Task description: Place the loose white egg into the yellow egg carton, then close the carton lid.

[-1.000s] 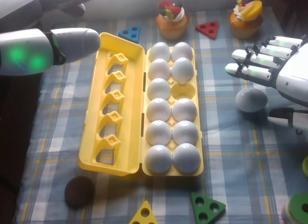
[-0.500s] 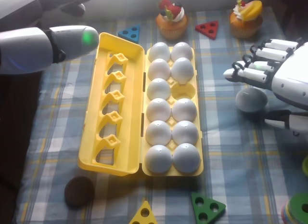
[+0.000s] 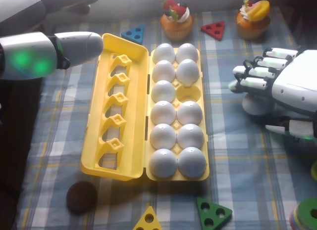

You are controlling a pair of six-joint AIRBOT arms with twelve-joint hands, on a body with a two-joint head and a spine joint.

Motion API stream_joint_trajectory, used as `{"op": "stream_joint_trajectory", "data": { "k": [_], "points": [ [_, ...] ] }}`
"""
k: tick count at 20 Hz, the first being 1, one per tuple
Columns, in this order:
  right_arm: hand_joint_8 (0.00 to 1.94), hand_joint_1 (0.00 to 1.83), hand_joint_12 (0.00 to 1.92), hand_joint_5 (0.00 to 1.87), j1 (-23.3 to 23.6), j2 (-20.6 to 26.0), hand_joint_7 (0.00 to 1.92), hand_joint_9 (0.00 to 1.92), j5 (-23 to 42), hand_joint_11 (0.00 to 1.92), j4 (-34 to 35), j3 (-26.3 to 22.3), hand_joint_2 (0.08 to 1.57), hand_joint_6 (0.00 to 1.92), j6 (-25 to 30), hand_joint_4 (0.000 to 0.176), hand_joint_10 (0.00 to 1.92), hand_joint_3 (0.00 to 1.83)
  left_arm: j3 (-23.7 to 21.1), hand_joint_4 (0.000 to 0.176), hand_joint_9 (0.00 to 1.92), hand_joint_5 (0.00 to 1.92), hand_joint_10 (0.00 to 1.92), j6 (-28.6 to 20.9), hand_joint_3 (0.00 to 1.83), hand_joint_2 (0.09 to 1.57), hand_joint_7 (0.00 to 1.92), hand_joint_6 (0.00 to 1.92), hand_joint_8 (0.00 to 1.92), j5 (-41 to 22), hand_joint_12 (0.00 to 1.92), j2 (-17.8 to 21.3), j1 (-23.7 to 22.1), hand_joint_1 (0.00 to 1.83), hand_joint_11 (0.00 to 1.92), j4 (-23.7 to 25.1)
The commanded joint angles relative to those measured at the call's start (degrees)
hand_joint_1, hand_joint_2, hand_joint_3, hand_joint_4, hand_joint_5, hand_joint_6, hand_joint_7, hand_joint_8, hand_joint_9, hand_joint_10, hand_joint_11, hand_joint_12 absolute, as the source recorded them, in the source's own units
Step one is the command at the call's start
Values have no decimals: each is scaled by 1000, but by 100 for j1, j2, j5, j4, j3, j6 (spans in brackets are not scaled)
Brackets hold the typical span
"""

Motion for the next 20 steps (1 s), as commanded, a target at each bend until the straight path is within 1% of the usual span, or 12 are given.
{"op": "stream_joint_trajectory", "data": {
  "k": [1,2,3,6,7,9,12,14,15,18,19,20],
  "points": [
    [1219,932,1921,196,28,-9,181,151,557,80,-30,38,1272,682,8,0,1546,0,5,0,162,127,5,-21,1,1336,142,2,5,-667,776,-15,-89,371,0,-123],
    [1147,1015,1886,308,28,-39,400,371,534,286,-30,63,1279,889,8,0,1478,1,5,0,178,143,9,-21,0,1334,158,5,6,-669,816,-16,-89,385,0,-123],
    [1430,1100,1863,428,28,-68,666,544,510,476,-30,89,1322,1473,8,0,1455,2,5,0,165,139,3,-21,0,1335,150,1,1,-667,789,-17,-89,400,0,-123],
    [1417,1267,1820,506,28,-147,700,706,440,620,-29,176,1293,1572,56,0,1576,0,5,0,176,141,6,-21,0,1332,152,1,1,-667,842,-17,-88,415,0,-123],
    [1405,1312,1837,541,28,-159,720,772,434,750,-29,191,1272,1464,75,0,1601,0,4,0,204,155,14,-21,0,1332,174,4,5,-667,957,-17,-88,404,0,-123],
    [1337,1337,1699,557,28,-187,753,857,428,881,-29,224,1244,1442,89,0,1498,0,4,0,222,169,17,-21,0,1333,194,5,5,-663,1049,-18,-88,402,0,-123],
    [1420,1333,1762,532,58,-148,743,811,477,803,-29,214,1261,1433,114,0,1561,0,4,0,209,150,9,-21,1,1335,173,0,0,-667,1014,-18,-73,382,0,-122],
    [1395,1349,1795,604,137,-17,775,825,600,817,-32,114,1240,1318,114,0,1556,0,4,0,166,128,2,-21,2,1345,139,0,0,-669,850,-18,-70,341,0,-122],
    [1480,1203,1795,651,192,88,788,831,702,818,-96,26,1260,1353,114,0,1543,0,4,0,143,125,0,-21,2,1351,123,0,0,-665,855,-18,-70,319,0,-122],
    [1500,1215,1775,692,370,247,848,1071,747,1102,-374,-126,1245,1269,124,0,1585,0,10,0,131,108,2,-21,3,1364,108,0,0,-642,793,-25,-69,280,0,-122],
    [1653,1173,1892,557,394,251,770,1127,748,1201,-443,-147,1299,1458,145,0,1765,19,14,0,154,133,11,-21,0,1347,134,7,6,-630,845,-32,-69,338,0,-122],
    [1839,1129,1915,457,486,261,767,1106,742,1268,-561,-176,1068,1802,184,0,1890,673,26,0,171,143,17,-21,0,1330,150,9,9,-602,846,-46,-69,396,0,-122]
  ]
}}
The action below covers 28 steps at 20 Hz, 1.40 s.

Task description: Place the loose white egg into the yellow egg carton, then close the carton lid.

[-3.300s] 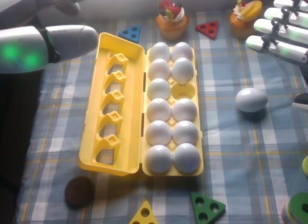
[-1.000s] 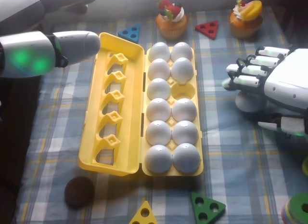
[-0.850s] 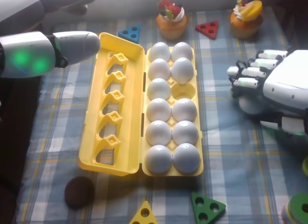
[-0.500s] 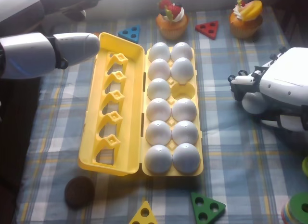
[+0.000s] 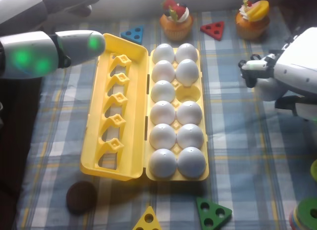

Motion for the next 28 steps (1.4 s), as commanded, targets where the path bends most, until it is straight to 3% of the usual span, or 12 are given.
{"op": "stream_joint_trajectory", "data": {
  "k": [1,2,3,4,7,13,15,17,18,23,25,28],
  "points": [
    [1831,1094,1920,409,183,17,736,1021,555,1247,-162,-41,1067,1897,-5,0,1913,735,25,0,189,166,20,-21,0,1310,174,11,9,-582,870,-15,-69,451,0,-122],
    [1937,213,1921,649,290,8,936,1178,508,1322,-278,-62,1296,1909,-5,0,1921,464,32,0,197,182,17,-22,0,1306,183,8,5,-552,891,-16,-69,470,0,-122],
    [1937,213,1921,649,358,4,936,1178,475,1322,-358,-77,1296,1909,-5,0,1921,464,34,0,197,182,17,-22,0,1306,183,8,5,-539,891,-16,-68,470,0,-123],
    [1941,573,1921,443,468,-7,820,1013,433,1101,-479,-95,1472,1921,-5,0,1921,106,42,0,195,185,12,-23,0,1306,185,6,3,-521,858,-17,-63,470,0,-126],
    [1809,1232,1921,437,700,-86,579,626,301,683,-695,-83,1193,1670,-5,0,1921,407,69,0,207,192,11,-23,0,1308,188,3,4,-469,738,-33,-46,470,0,-161],
    [1826,1291,1921,448,1082,-474,561,554,-68,796,-1098,90,1171,1666,-5,0,1920,433,83,0,210,158,3,-23,2,1328,167,0,0,-393,785,-40,-49,417,0,-161],
    [1923,1143,1921,561,1145,-539,704,833,-96,977,-1123,133,960,1787,-5,0,1921,882,86,0,204,172,1,-23,1,1330,166,4,1,-393,795,-39,-49,425,0,-161],
    [1933,1097,1921,478,1226,-613,681,836,-134,960,-1148,187,1059,1780,-5,0,1921,729,95,0,198,178,4,-23,0,1325,167,3,1,-392,862,-42,-53,448,0,-161],
    [1736,1156,1921,561,1259,-666,701,681,-159,777,-1163,224,1269,1425,-5,0,1888,126,97,0,215,194,9,-23,0,1324,177,3,2,-388,960,-48,-54,457,0,-161],
    [1748,1117,1921,641,1390,-892,597,397,-237,442,-1225,377,1328,1385,-6,0,1806,2,113,0,184,178,10,-22,0,1324,159,5,5,-352,831,-70,-70,452,0,-161],
    [1644,1103,1919,688,1434,-989,504,310,-257,221,-1225,451,1335,1498,-6,0,1402,0,114,0,129,180,5,-22,0,1337,137,1,1,-346,596,-70,-70,404,0,-160],
    [1498,1280,1845,670,1529,-1200,654,572,-329,421,-1225,619,1280,1382,-6,0,1616,0,114,0,179,258,14,-22,0,1327,192,8,5,-328,859,-72,-68,463,0,-159]
  ]
}}
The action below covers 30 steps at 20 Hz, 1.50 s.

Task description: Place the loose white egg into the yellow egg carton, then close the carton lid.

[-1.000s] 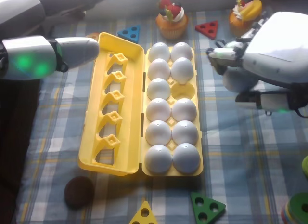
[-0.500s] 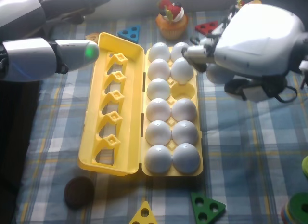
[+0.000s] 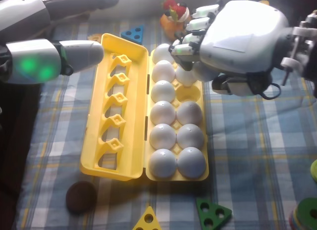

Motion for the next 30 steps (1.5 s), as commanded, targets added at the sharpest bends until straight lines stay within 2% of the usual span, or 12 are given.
{"op": "stream_joint_trajectory", "data": {
  "k": [1,6,8,13,21,22,23,24,25,26,28,30],
  "points": [
    [1504,1312,1814,669,125,-43,641,618,609,470,4,42,1276,1381,-33,0,1637,0,29,0,201,280,17,-21,0,1326,217,8,6,-612,960,-1,-75,473,0,-121],
    [1494,1291,1839,542,214,-316,629,714,467,584,-5,287,1292,1481,-33,0,1624,0,40,0,187,288,13,-21,0,1334,213,7,4,-573,695,-15,-93,483,0,-101],
    [1448,1291,1738,373,228,-386,693,731,436,729,-4,337,1258,879,-33,0,1275,0,44,0,187,285,9,-21,0,1335,204,2,2,-564,651,-14,-92,456,0,-99],
    [171,1010,1704,276,230,-392,433,236,427,13,-4,278,1207,272,-33,0,916,0,40,0,179,275,1,-22,0,1336,192,1,0,-564,654,-13,-93,478,0,-91],
    [0,1012,6,0,229,6,0,0,503,0,-12,-155,1350,0,-33,0,0,4,9,0,218,293,4,-24,0,1335,223,0,1,-630,872,5,-42,489,0,-133],
    [0,989,7,0,229,138,0,0,538,11,-12,-239,1386,0,-32,0,0,19,1,0,218,280,3,-24,1,1339,217,2,1,-646,936,14,-26,477,0,-153],
    [23,942,990,69,229,238,47,55,564,1,-15,-301,1364,30,-32,0,108,5,-3,0,215,277,1,-24,0,1335,211,1,0,-658,940,18,-13,483,0,-163],
    [427,862,1735,90,228,391,260,120,612,92,-36,-401,1385,30,-32,0,1157,10,-8,0,211,276,1,-24,0,1329,208,1,0,-674,910,25,0,504,0,-173],
    [1085,505,1884,41,228,585,298,285,675,298,-42,-512,1383,19,-32,0,1535,6,-17,0,220,284,4,-24,0,1322,217,3,3,-694,914,38,15,526,0,-187],
    [597,227,1885,87,226,756,105,56,755,59,-46,-606,1257,43,-32,0,1018,0,-24,0,215,275,2,-24,0,1327,212,1,1,-714,928,48,29,509,0,-201],
    [68,415,785,114,201,1125,103,58,968,1,-45,-812,1297,43,-30,28,124,1,-30,0,201,221,2,-24,8,1347,179,1,0,-766,949,66,77,445,0,-263],
    [9,667,1274,106,146,1455,147,114,1100,0,-35,-993,1338,29,-30,90,301,3,-31,0,204,148,3,-24,3,1362,155,0,1,-801,1040,75,107,424,0,-348]
  ]
}}
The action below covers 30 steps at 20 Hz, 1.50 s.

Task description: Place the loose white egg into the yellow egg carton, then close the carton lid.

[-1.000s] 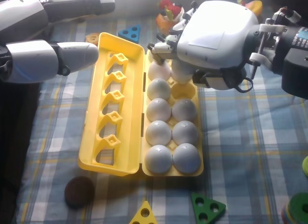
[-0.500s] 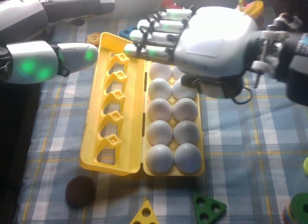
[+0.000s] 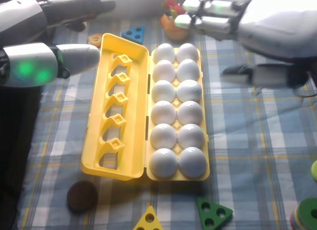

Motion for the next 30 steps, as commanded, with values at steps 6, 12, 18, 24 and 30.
{"op": "stream_joint_trajectory", "data": {
  "k": [6,12,18,24,30],
  "points": [
    [0,440,561,0,-407,734,0,0,998,0,240,-347,1259,0,-26,23,0,42,51,0,264,26,56,-163,1,1391,134,0,0,-1250,1440,-22,288,394,0,-756],
    [0,389,0,0,-1018,1293,0,0,1269,0,729,-851,1295,0,-705,0,0,5,724,0,210,0,434,-2317,0,1421,97,0,1,-1822,1681,-354,1180,183,19,-1003],
    [0,448,0,0,-1211,1528,0,0,1409,0,802,-1060,1305,0,-801,0,0,7,1039,0,174,0,531,-3656,0,1409,1,0,0,-2034,1551,-490,2082,3,78,-1249],
    [0,507,5,0,-1211,1578,0,0,1390,4,797,-1116,1292,0,-801,0,0,0,1257,0,319,0,367,-4592,0,1263,37,0,7,-1452,1444,-561,2429,0,187,-730],
    [0,398,10,0,-1211,1526,0,0,1347,6,799,-1104,1326,0,-801,0,0,16,1541,0,436,0,176,-5474,0,1206,16,0,1,-852,1205,-951,2394,0,254,149]
  ]
}}
